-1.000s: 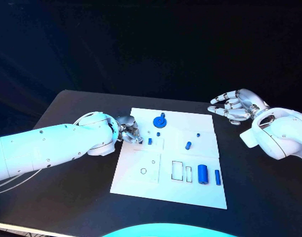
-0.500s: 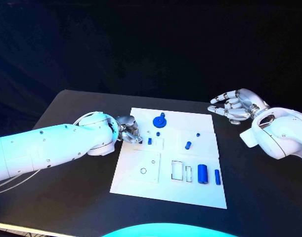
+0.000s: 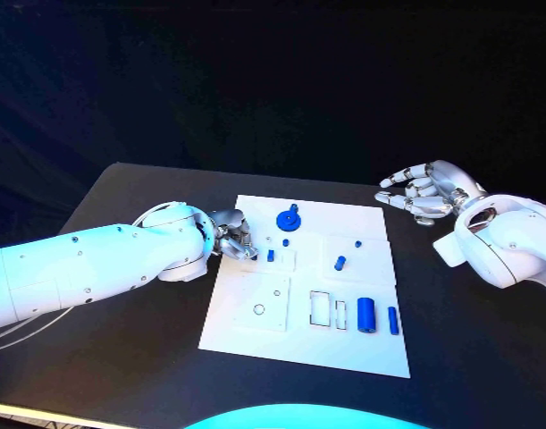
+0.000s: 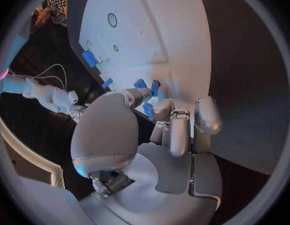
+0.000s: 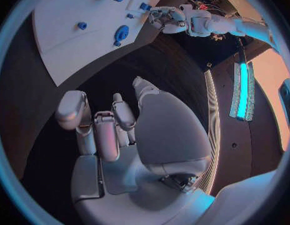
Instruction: Assemble the parts on the task board
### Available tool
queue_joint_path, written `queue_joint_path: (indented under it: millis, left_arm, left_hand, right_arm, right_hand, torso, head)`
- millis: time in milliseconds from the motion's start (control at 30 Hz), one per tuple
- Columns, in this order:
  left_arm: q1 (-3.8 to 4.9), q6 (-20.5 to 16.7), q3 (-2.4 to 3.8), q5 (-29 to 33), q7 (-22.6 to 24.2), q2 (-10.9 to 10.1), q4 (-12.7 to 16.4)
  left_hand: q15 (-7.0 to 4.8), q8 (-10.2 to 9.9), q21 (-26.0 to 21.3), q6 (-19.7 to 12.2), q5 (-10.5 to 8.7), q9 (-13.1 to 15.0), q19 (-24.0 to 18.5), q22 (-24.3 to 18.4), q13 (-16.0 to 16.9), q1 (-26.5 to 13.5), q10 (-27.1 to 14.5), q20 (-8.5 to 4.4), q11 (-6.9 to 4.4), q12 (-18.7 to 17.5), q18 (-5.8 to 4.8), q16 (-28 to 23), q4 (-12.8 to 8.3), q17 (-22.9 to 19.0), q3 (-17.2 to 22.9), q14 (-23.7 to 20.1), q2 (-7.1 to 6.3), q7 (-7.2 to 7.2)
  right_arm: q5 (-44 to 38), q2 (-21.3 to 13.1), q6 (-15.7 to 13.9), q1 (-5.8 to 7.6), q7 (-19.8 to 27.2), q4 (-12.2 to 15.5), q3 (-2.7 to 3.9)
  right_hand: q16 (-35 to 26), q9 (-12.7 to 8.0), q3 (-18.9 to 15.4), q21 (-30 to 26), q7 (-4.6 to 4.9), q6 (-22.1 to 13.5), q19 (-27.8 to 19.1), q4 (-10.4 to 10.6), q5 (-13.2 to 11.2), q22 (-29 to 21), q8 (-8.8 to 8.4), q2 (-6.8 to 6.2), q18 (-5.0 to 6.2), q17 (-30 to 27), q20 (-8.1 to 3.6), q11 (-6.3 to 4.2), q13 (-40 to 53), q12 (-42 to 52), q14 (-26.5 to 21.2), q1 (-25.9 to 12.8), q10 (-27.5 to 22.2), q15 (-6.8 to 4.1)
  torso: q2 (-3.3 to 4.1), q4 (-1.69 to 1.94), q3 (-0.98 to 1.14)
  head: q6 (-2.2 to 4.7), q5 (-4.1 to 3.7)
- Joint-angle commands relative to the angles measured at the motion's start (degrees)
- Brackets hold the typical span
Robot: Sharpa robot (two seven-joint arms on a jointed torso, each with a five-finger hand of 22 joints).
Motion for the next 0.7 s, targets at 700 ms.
queue_joint_path:
  millis: [700]
  left_arm:
    - [-0.41,-0.36,-0.16,3.62,0.62,1.44,-1.51]
  left_hand:
    - [-0.85,0.13,-0.12,0.83,-0.95,0.12,0.31,0.05,0.31,-3.46,1.46,-0.24,-0.69,0.13,-0.45,0.54,-8.60,10.85,8.26,4.95,0.18,-1.11]
  right_arm:
    - [-0.37,-0.21,0.53,-0.03,0.80,0.27,0.01]
  right_hand:
    - [-0.14,0.07,0.11,0.07,-0.17,-0.04,0.29,-0.11,0.05,-0.02,0.45,0.64,0.38,5.26,0.01,-0.11,-0.15,0.15,3.51,-0.23,0.20,-0.07]
  torso:
    - [0.01,-0.03,0.01]
  head:
    - [0.03,-0.10]
